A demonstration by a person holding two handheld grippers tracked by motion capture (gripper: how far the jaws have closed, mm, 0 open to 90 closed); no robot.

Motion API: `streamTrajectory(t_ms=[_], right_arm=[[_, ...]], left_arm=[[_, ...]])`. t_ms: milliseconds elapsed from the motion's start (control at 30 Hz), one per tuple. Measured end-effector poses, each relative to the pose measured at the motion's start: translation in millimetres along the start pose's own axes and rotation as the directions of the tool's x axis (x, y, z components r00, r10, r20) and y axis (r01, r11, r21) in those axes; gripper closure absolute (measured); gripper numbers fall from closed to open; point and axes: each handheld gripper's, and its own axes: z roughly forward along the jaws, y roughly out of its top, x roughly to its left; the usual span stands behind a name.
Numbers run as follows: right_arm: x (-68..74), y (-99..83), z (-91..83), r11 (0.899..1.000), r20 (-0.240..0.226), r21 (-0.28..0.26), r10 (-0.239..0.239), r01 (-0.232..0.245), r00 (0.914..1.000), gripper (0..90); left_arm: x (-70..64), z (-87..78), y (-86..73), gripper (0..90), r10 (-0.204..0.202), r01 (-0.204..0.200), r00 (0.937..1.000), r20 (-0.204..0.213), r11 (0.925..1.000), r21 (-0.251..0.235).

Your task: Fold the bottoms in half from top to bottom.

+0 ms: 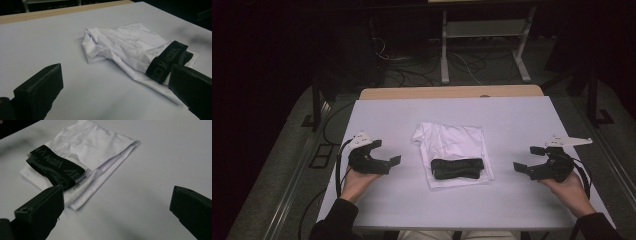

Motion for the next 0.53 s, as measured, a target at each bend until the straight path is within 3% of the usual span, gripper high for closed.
streamTrajectory(t_ms=[300, 533], right_arm=[[4.5, -16.8, -8.5, 1.0, 0.014, -0.006, -0.016, 0.016, 0.9998, 0.0], [6.6, -22.9, -8.9, 1.0, 0.038, 0.0, -0.029, 0.029, 0.9989, 0.0]], left_arm=[[-5.9, -17.3, -16.2, 0.0, 0.003, -0.003, 0.9996, -0.026, 1.0, -0.001], [-7.7, -19.0, -21.2, 0.0, 0.011, -0.011, 0.9995, -0.028, 0.9999, -0.002]])
